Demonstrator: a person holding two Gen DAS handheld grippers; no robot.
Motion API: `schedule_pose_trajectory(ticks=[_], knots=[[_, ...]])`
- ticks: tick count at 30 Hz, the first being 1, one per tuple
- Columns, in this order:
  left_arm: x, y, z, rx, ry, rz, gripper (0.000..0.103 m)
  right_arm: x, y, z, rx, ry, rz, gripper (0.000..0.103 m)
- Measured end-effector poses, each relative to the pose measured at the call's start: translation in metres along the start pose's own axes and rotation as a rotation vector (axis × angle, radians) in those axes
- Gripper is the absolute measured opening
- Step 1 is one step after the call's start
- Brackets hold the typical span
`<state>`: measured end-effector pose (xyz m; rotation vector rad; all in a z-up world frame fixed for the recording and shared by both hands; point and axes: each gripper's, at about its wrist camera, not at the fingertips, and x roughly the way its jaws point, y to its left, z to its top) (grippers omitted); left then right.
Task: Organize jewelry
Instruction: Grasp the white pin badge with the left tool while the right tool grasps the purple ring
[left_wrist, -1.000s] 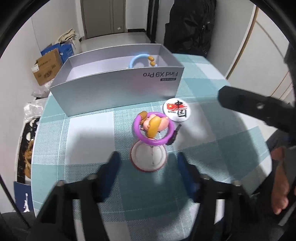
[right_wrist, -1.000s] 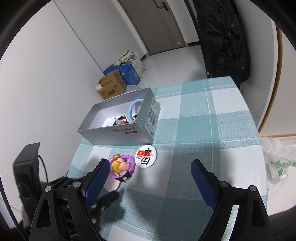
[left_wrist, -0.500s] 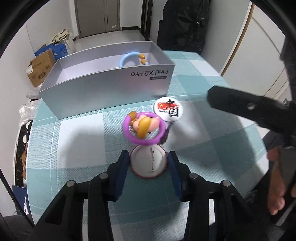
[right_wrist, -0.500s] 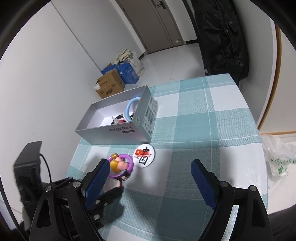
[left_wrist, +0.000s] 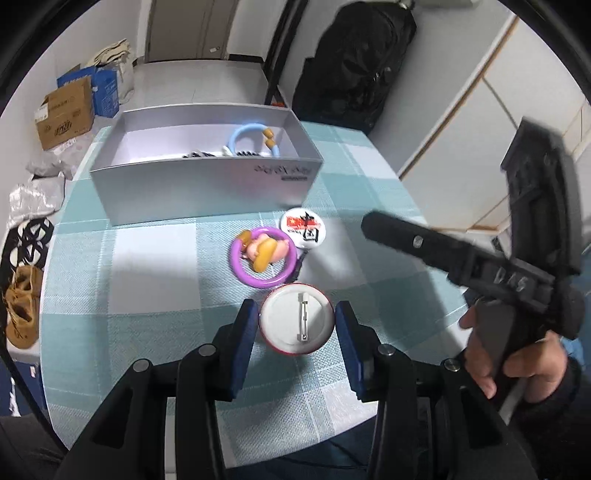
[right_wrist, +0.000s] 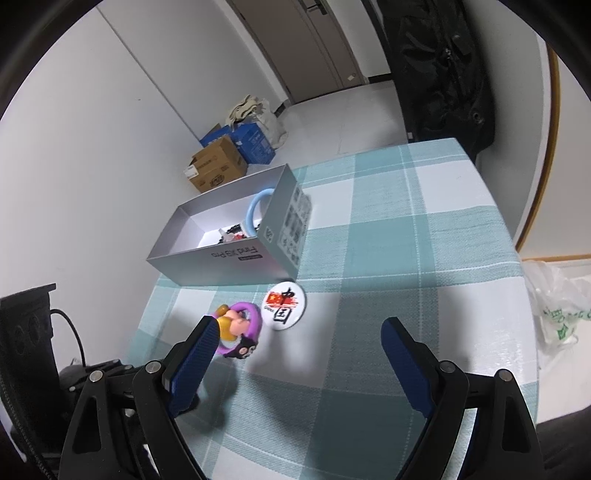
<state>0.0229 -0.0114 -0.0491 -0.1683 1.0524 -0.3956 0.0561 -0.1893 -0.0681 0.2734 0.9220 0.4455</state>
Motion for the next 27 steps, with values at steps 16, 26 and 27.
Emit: schedule_pose_trajectory(ticks=[16, 26, 27], knots=[[-0.034, 0.066, 0.018, -0.232, -0.151, 0.044, 0.037, 0.038, 0.059, -0.016, -0.238, 0.084, -0.003, 0.089], [-0.036, 0.062, 0.017, -0.153, -0.149, 0.062, 0.037, 0.065, 0.085, -0.027, -0.339, 0.105, -0.132, 0.087], [-0.037, 0.062, 0.017, -0.15, -0.15, 0.061, 0.037, 0.067, 0.086, -0.028, -0.347, 0.11, -0.136, 0.082]])
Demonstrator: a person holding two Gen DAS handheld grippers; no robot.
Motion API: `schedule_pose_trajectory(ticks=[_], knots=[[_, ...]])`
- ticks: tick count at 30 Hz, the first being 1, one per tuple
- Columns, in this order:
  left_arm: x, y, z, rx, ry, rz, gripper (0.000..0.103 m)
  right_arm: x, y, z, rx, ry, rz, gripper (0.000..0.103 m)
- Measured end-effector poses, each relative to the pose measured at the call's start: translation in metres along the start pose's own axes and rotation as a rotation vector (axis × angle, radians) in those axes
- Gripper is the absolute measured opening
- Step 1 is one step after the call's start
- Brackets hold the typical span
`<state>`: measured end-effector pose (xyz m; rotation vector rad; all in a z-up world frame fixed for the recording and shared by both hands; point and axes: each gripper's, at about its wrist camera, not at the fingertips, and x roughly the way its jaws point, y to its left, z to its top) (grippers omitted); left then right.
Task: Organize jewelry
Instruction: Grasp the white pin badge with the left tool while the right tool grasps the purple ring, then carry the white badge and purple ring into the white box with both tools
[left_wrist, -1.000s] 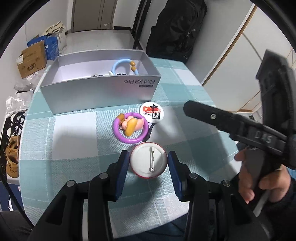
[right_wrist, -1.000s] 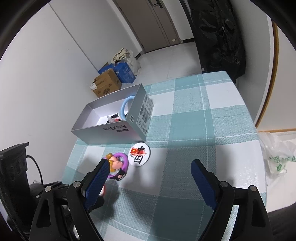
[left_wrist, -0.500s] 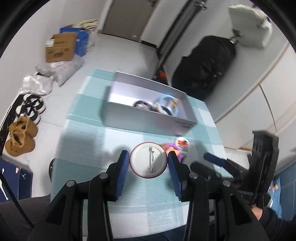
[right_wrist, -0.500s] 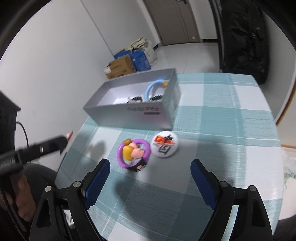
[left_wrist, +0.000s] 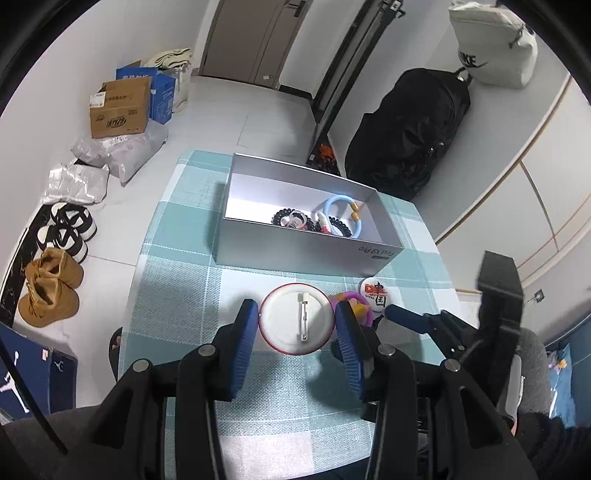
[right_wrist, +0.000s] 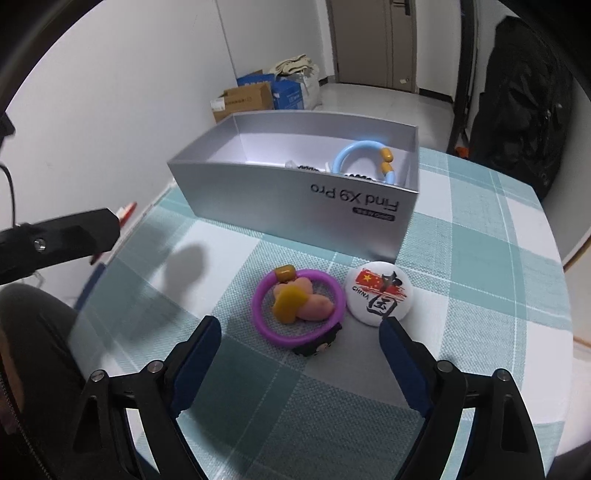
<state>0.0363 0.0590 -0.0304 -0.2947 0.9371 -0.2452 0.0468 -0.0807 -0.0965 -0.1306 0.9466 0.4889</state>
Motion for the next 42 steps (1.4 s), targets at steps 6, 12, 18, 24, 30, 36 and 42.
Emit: schedule_pose_trajectory(ticks=[6, 12, 18, 24, 30, 36, 42], knots=[[-0.002, 0.0, 0.001, -0.004, -0.004, -0.021, 0.037, 0.006, 0.004, 0.004, -0.023, -0.014, -0.056, 0.073], [0.0, 0.001, 0.002, -0.026, 0.005, -0.042, 0.037, 0.012, 0.014, 0.008, -0.078, -0.02, -0.098, 0.055], [0.002, 0.001, 0.003, -0.034, 0.01, -0.042, 0.037, 0.011, 0.011, 0.008, -0.071, -0.034, -0.082, 0.051], [0.003, 0.0, 0.002, -0.028, 0.012, -0.042, 0.037, 0.001, 0.005, 0.01, -0.063, -0.066, -0.064, 0.051], [0.004, 0.0, 0.003, -0.03, 0.013, -0.043, 0.037, -0.012, -0.005, 0.012, -0.013, -0.083, -0.012, 0.051], [0.007, -0.004, 0.002, -0.018, 0.022, -0.048, 0.037, -0.027, -0.015, 0.017, 0.027, -0.114, 0.032, 0.051], [0.01, -0.004, 0.003, -0.029, 0.025, -0.053, 0.037, -0.041, -0.029, 0.021, 0.084, -0.134, 0.075, 0.051]])
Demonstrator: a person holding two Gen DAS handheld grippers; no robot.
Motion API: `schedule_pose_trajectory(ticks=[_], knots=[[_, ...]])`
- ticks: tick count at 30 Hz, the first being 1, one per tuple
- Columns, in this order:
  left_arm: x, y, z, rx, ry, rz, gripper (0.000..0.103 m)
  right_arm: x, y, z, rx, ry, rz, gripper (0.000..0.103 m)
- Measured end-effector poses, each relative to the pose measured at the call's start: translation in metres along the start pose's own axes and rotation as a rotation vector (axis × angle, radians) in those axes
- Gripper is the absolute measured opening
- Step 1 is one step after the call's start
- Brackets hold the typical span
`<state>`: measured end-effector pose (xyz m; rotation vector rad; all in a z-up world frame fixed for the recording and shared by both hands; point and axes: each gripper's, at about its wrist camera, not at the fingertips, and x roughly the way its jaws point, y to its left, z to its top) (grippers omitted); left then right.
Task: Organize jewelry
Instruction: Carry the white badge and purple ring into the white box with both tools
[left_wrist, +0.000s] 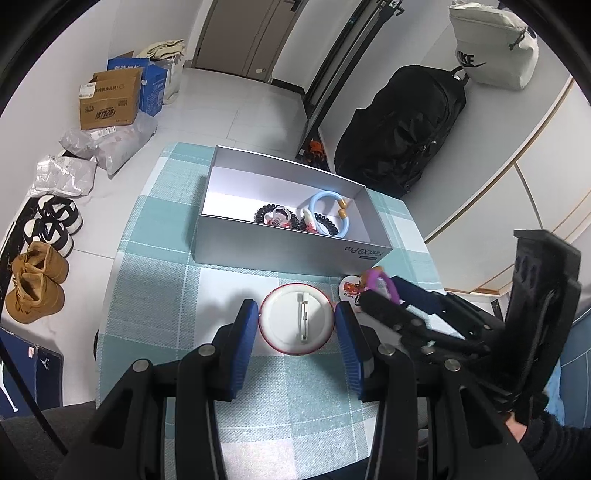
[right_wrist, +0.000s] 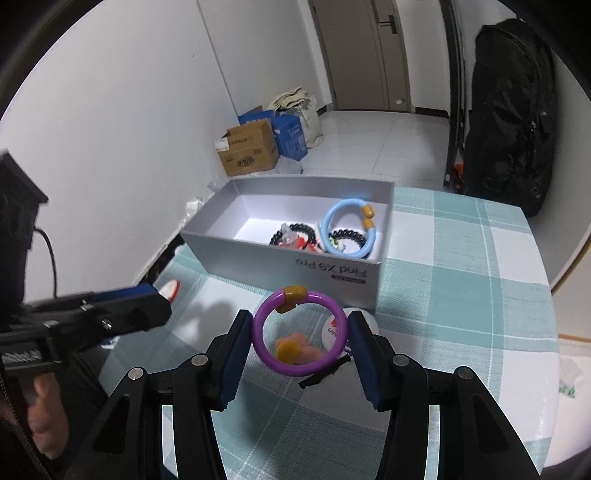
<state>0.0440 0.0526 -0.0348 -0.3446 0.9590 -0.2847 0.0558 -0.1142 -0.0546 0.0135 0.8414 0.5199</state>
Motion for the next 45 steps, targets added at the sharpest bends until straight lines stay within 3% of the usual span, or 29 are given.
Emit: schedule_pose_trajectory(ticks=[13, 24, 45], knots=[[0.008, -0.016, 0.043, 0.053, -0.071, 0.047, 0.037, -0.033, -0.03, 0.05, 0.043, -0.078, 0.138, 0.051], [0.043, -0.009, 0.077, 0.084, -0.039, 0.081, 0.037, 0.002, -0.046, 0.094, 0.048, -0.041, 0.241, 0.051], [0.083, -0.006, 0.092, 0.086, 0.052, 0.074, 0.037, 0.067, -0.067, 0.102, 0.077, 0.052, 0.267, 0.051]])
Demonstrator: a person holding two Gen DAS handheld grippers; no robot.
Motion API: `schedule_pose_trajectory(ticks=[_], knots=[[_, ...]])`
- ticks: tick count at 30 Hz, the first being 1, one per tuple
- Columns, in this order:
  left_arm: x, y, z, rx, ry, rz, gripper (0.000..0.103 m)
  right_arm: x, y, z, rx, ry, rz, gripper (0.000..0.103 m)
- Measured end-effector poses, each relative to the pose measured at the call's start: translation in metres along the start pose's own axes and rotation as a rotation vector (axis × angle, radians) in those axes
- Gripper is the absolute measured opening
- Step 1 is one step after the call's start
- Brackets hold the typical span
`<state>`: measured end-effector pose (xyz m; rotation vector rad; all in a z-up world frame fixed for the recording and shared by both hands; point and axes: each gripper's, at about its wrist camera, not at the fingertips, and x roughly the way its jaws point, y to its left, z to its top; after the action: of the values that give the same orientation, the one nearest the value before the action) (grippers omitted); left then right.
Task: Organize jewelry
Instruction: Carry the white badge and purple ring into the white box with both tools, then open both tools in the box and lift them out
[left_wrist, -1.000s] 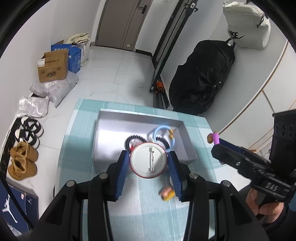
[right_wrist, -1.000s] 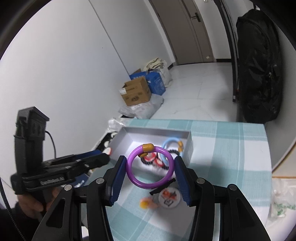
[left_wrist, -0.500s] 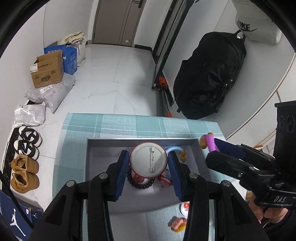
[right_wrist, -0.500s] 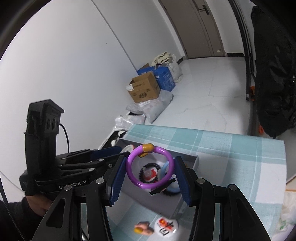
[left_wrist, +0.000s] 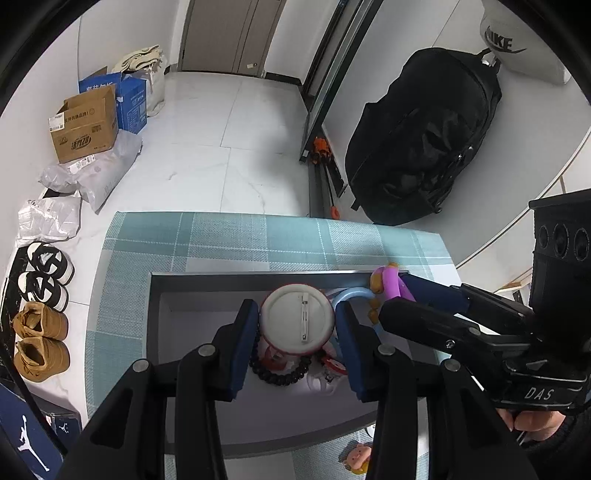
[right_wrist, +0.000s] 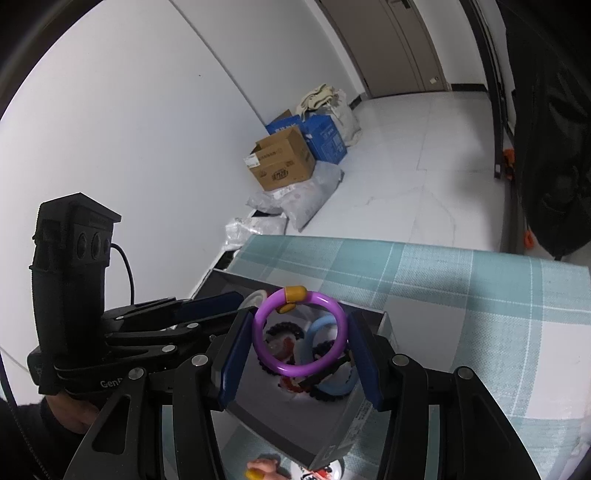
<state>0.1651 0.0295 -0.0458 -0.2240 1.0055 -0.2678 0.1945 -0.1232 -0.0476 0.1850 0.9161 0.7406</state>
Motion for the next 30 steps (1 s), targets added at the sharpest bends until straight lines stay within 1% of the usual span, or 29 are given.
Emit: schedule_pose_trajectory(ticks=[2, 3, 5, 7, 8, 10, 12, 13, 14, 15, 16, 18, 22, 24, 25, 30], knots=[[0.002, 0.003, 0.0, -0.018, 0.009, 0.021, 0.037, 0.001, 0.001, 0.0, 0.002, 0.0, 0.002, 0.053], [0.002, 0.005, 0.001, -0.027, 0.011, 0.018, 0.038, 0.002, 0.002, 0.001, 0.002, 0.004, 0.002, 0.053], [0.002, 0.007, 0.002, -0.047, 0.01, -0.015, 0.038, 0.001, 0.003, 0.001, 0.006, 0.0, 0.004, 0.053], [0.001, 0.007, 0.002, -0.052, 0.005, -0.025, 0.038, -0.003, 0.005, 0.0, 0.002, -0.009, 0.009, 0.054], [0.001, 0.007, 0.001, -0.049, 0.007, -0.025, 0.038, -0.005, 0.006, 0.0, -0.004, -0.014, 0.007, 0.056], [0.001, 0.006, 0.001, -0.041, 0.019, -0.024, 0.039, -0.009, 0.006, -0.001, -0.002, -0.031, 0.014, 0.07], [0.002, 0.005, -0.001, -0.043, 0.022, -0.027, 0.041, -0.013, 0.004, -0.002, 0.011, -0.043, 0.03, 0.075], [0.001, 0.005, -0.001, -0.043, 0.022, -0.032, 0.043, -0.015, 0.004, -0.002, 0.016, -0.049, 0.038, 0.075], [0.001, 0.005, -0.002, -0.042, 0.021, -0.036, 0.05, -0.019, 0.004, -0.002, 0.016, -0.059, 0.041, 0.075], [-0.001, 0.005, -0.003, -0.041, 0.015, -0.043, 0.058, -0.021, 0.003, -0.003, 0.016, -0.066, 0.038, 0.075], [-0.002, 0.005, -0.004, -0.041, 0.007, -0.047, 0.06, -0.026, 0.003, -0.003, 0.017, -0.084, 0.031, 0.075], [-0.009, 0.006, -0.006, -0.046, -0.024, -0.04, 0.061, -0.034, 0.003, -0.005, 0.023, -0.112, 0.025, 0.075], [-0.026, 0.006, -0.013, -0.058, -0.093, -0.023, 0.061, -0.052, 0.002, -0.012, 0.052, -0.161, 0.023, 0.08], [-0.035, 0.004, -0.017, -0.06, -0.123, -0.008, 0.061, -0.059, 0.006, -0.015, 0.045, -0.183, 0.012, 0.082], [-0.039, 0.003, -0.019, -0.057, -0.135, -0.003, 0.061, -0.063, 0.008, -0.017, 0.04, -0.194, 0.006, 0.085], [-0.05, -0.007, -0.029, -0.05, -0.159, 0.045, 0.061, -0.076, 0.021, -0.026, 0.01, -0.226, -0.04, 0.091]])
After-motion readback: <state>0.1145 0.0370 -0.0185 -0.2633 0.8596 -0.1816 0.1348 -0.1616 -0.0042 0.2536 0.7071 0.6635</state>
